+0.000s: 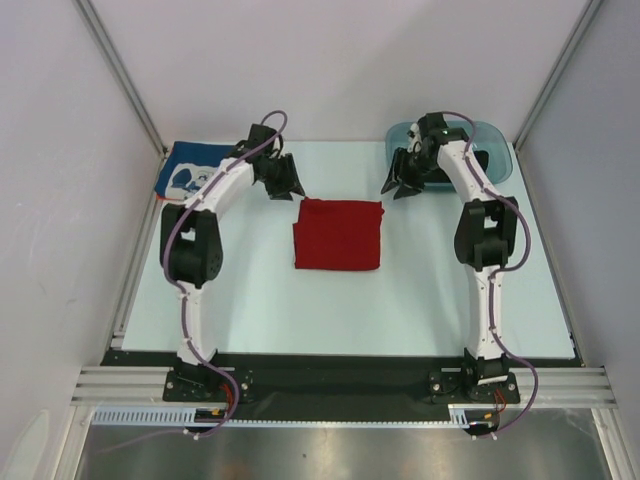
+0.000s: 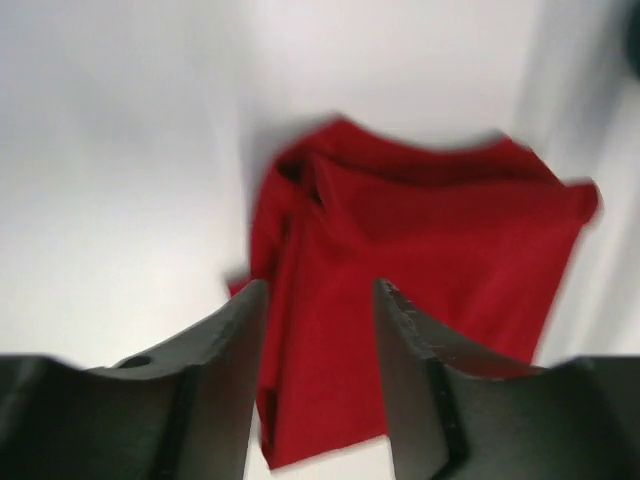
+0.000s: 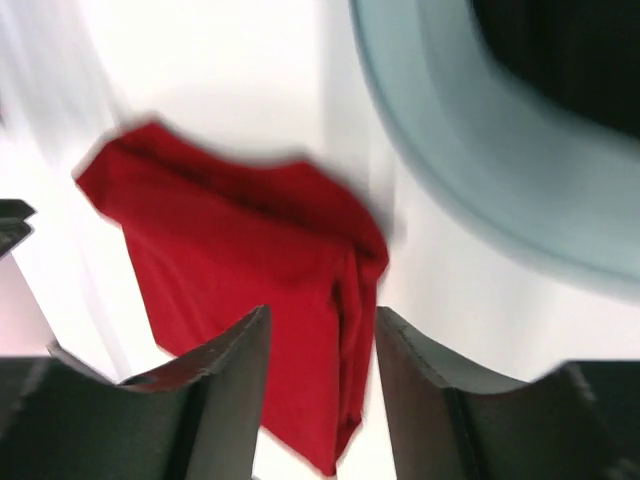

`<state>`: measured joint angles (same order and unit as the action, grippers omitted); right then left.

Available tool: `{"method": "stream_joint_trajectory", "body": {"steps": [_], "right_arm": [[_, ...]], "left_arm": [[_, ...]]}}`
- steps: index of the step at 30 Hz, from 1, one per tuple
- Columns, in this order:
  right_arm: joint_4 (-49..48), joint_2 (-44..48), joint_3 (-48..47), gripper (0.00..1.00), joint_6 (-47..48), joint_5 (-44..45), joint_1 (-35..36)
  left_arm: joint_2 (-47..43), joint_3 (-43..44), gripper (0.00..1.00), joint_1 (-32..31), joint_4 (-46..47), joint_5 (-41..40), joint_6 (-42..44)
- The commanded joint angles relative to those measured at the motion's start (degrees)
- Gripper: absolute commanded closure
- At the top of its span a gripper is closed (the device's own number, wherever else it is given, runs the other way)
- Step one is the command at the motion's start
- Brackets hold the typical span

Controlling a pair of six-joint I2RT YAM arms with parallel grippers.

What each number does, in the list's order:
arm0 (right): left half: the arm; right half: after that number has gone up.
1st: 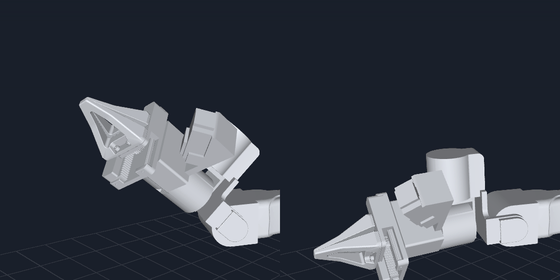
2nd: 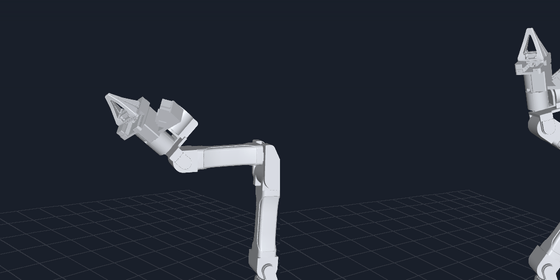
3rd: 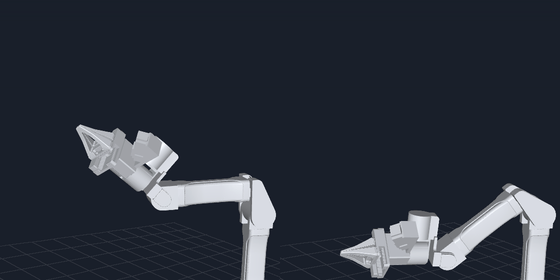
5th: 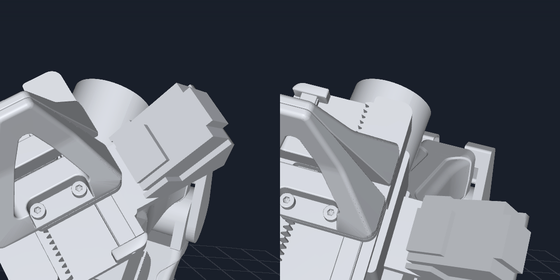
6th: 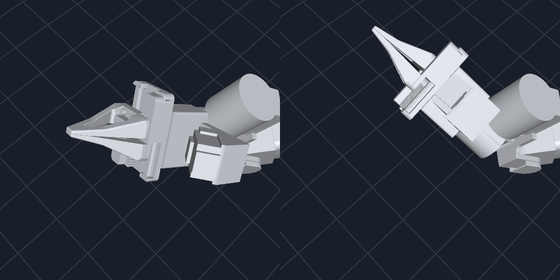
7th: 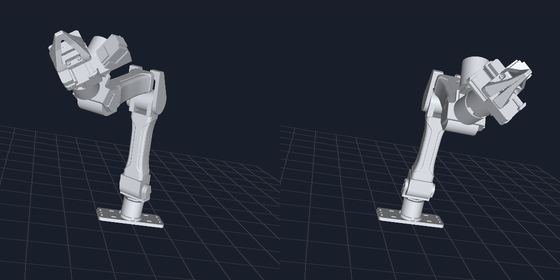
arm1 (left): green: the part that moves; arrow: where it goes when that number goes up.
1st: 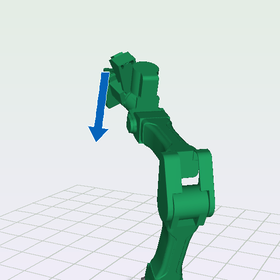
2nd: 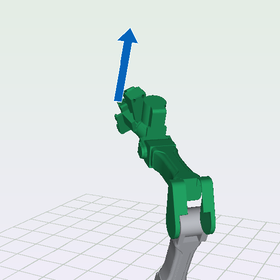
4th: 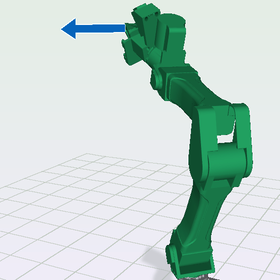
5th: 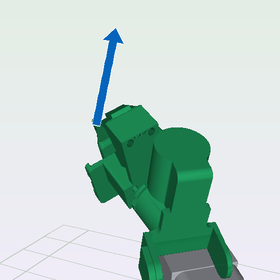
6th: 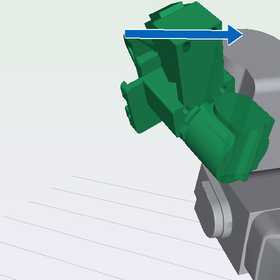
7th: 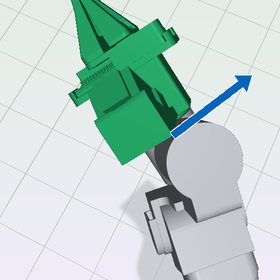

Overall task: Fold and stack the t-shirts
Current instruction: Fold the tshirt

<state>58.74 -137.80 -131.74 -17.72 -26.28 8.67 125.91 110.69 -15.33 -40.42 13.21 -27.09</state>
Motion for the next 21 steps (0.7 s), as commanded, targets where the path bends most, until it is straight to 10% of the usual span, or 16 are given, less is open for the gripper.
{"method": "stream_joint_trajectory", "body": {"steps": [1, 9, 21], "right_arm": [[1.21, 9.55, 6.92, 0.52, 2.16, -0.61, 2.49], [-15.98, 14.05, 20.46, 0.87, -7.5, -4.83, 8.21], [-31.49, 7.81, 25.75, 0.99, -12.43, -3.87, 4.7]], "left_arm": [[-10.76, -7.93, 0.55, -1.36, 10.41, 9.96, -1.29], [-9.47, -17.88, 0.74, -4.44, 24.24, 22.55, -8.84], [3.72, -10.59, 0.83, -3.92, 27.94, 20.98, -8.95]]}}
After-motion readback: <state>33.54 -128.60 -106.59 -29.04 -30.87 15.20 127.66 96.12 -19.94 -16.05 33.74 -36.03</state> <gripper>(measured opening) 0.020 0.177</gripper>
